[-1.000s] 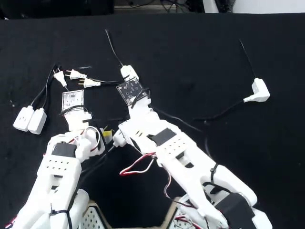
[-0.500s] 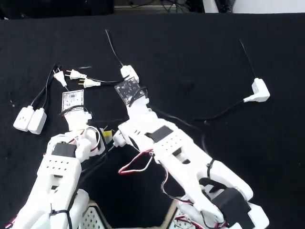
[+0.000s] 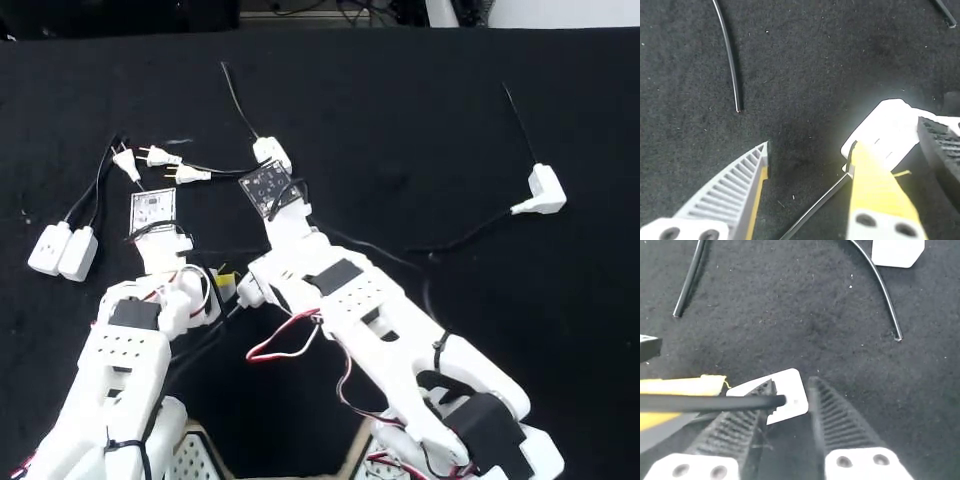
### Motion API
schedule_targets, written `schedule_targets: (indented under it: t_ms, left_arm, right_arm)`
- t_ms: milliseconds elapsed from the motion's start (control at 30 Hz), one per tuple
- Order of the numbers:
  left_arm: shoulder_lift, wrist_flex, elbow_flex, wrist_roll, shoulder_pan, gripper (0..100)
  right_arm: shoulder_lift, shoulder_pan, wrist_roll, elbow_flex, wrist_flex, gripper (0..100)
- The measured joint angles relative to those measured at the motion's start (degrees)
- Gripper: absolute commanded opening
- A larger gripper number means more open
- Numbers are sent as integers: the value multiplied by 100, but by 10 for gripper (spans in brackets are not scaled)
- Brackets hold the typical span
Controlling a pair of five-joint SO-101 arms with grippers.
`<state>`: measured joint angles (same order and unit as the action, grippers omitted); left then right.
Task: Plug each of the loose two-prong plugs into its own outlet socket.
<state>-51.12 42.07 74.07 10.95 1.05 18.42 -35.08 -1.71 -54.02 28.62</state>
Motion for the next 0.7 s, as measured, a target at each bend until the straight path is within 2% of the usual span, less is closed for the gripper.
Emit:
schedule_targets:
  t_ms: [233,500,700]
  left_arm:
    - [0,0,0,0,0,266]
    - [0,0,0,0,0,266]
    - [0,0,0,0,0,266]
  right_arm:
    - [0,9,18,-9,0,11]
    - [9,9,589,-114,-18,11]
    - [88,18,615,-229,-26,11]
